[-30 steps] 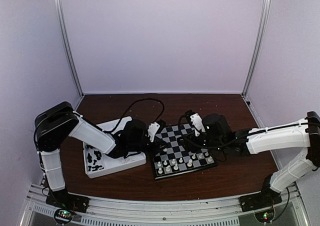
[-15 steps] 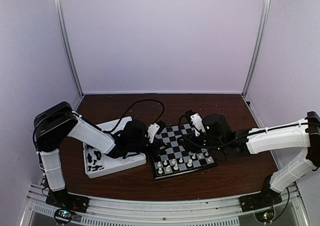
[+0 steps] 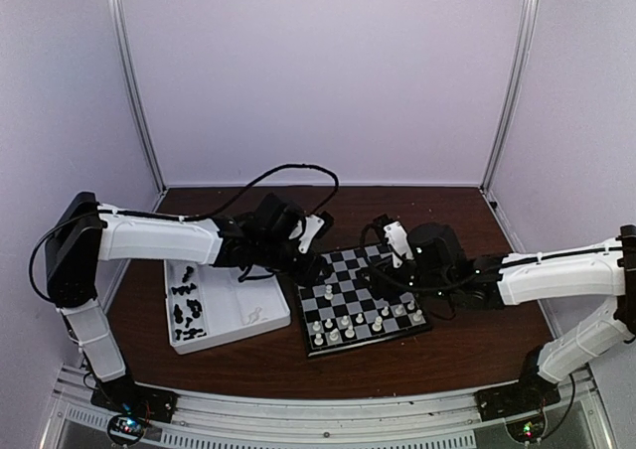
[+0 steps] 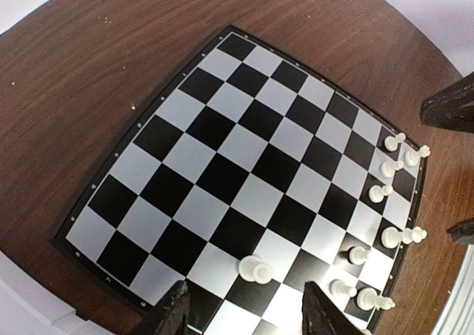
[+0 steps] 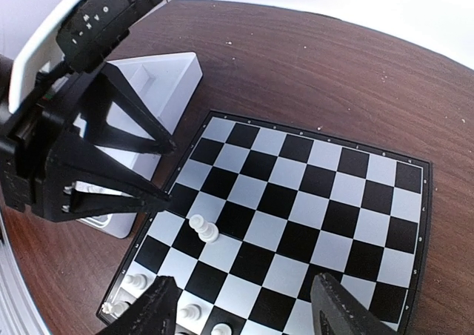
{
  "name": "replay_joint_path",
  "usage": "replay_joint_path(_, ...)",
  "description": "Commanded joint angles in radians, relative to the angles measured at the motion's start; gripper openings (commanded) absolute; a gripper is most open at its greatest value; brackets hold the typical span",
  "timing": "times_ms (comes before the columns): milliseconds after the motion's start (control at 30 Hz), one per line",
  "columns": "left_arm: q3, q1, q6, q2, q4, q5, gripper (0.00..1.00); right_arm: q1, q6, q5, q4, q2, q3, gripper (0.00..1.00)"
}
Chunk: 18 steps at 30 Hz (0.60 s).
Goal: Set up the chess pieces on the board
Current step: Place the chess piece on the chessboard, then pick up the chess piece from the chessboard.
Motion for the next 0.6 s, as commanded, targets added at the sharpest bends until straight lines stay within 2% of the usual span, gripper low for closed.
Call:
replay_joint_path(0, 0.087, -0.005, -0.007, -0.013, -0.272, -0.016, 0.53, -0.007, 0.029, 0.061, -0.072, -0.029, 0.032, 0.64)
replay_joint_path(233, 0.239, -0.005, -0.028, 0.074, -0.422, 0.008, 0.57, -0.019, 0.07, 0.126, -0.161, -0.111, 0.027, 0.64)
replay_joint_path(433, 0.31, -0.005, -0.055, 0.147, -0.435, 0.041, 0.57, -0.034, 0.087, 0.144, -0.211, -0.166, 0.016, 0.64)
replay_joint_path(567, 0.376, -0.005, -0.068, 0.207, -0.477, 0.047, 0.5, -0.042, 0.088, 0.144, -0.221, -0.182, 0.01, 0.64)
